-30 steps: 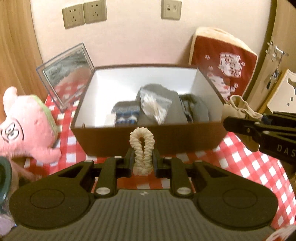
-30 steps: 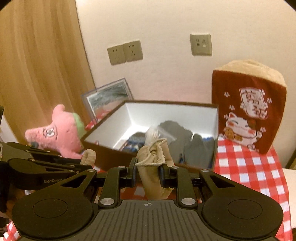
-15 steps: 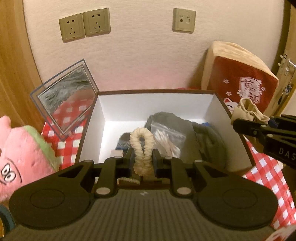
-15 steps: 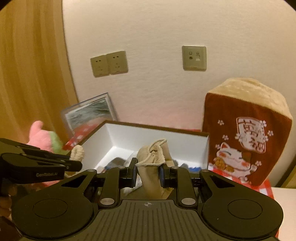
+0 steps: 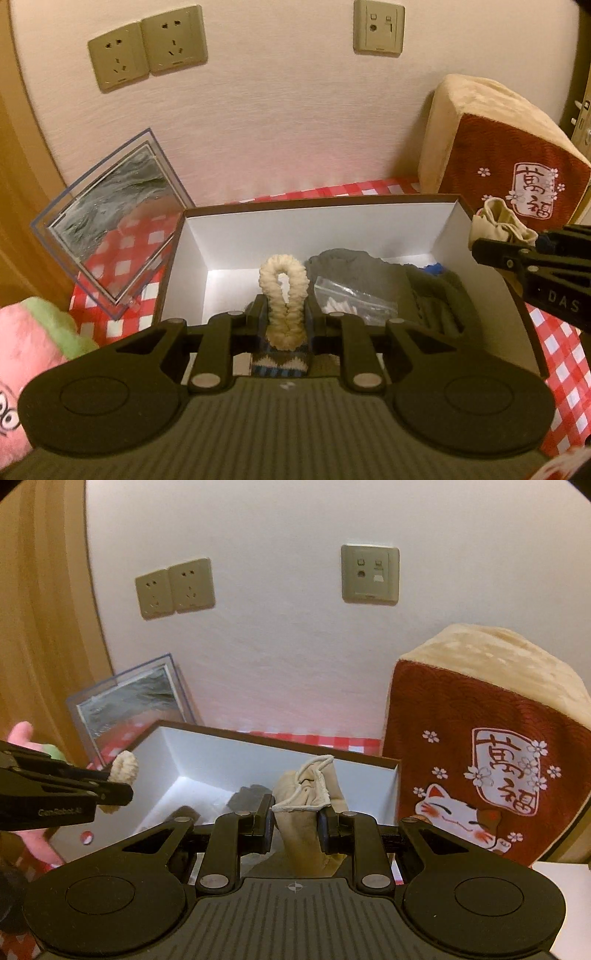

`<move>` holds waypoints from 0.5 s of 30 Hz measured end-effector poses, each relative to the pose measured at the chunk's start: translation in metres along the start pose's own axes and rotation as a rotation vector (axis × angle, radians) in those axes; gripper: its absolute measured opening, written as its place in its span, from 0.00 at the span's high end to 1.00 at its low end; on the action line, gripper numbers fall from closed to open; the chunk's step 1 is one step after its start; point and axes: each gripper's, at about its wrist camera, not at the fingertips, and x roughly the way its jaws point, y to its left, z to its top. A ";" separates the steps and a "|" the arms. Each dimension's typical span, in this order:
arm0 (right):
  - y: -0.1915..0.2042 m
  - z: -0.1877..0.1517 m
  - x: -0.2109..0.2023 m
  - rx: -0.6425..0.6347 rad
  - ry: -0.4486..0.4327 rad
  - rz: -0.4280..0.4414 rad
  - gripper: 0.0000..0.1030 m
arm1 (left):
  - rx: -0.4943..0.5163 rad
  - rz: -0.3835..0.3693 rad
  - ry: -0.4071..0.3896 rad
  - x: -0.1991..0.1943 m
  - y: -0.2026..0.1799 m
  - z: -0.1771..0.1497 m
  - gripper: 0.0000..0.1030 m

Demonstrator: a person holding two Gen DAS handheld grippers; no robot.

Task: Organize soft objects
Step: 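Open both grippers to drop the sock and the ring into the box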

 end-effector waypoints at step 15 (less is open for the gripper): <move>-0.018 0.008 0.036 0.017 0.025 -0.020 0.77 | -0.013 -0.028 0.003 0.040 0.006 0.025 0.60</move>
